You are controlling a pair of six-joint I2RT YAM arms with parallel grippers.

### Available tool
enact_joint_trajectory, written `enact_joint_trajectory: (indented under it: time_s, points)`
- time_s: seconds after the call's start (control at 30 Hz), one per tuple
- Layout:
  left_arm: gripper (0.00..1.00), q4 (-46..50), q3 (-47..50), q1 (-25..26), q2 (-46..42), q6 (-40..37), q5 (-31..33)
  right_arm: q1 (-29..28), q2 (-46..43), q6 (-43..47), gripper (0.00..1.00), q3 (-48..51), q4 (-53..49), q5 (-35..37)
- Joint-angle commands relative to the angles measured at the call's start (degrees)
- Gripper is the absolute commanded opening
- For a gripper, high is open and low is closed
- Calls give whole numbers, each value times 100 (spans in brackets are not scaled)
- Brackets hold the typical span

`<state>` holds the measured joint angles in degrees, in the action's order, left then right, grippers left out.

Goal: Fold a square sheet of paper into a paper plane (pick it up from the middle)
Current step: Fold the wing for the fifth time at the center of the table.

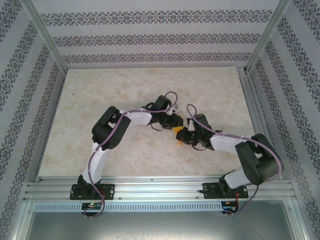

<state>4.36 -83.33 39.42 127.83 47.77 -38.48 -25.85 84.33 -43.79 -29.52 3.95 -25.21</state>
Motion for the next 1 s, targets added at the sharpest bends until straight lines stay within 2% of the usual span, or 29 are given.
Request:
enact_joint_trajectory:
  time_s: [0.0,0.37,0.6,0.73,0.97]
  points:
    - [30,274,-100,49,112,-164,95,18,127,93,9,5,82,45]
    - [30,316,-133,51,128,-191,104,119,255,85,8,332,223,54]
    - [30,341,-151,48,145,-194,118,174,95,303,7,232,-262,232]
    - [30,395,-183,53,163,-214,158,203,74,233,6,452,-135,137]
    - [29,513,-169,48,181,-223,237,212,-599,268,6,229,-429,-93]
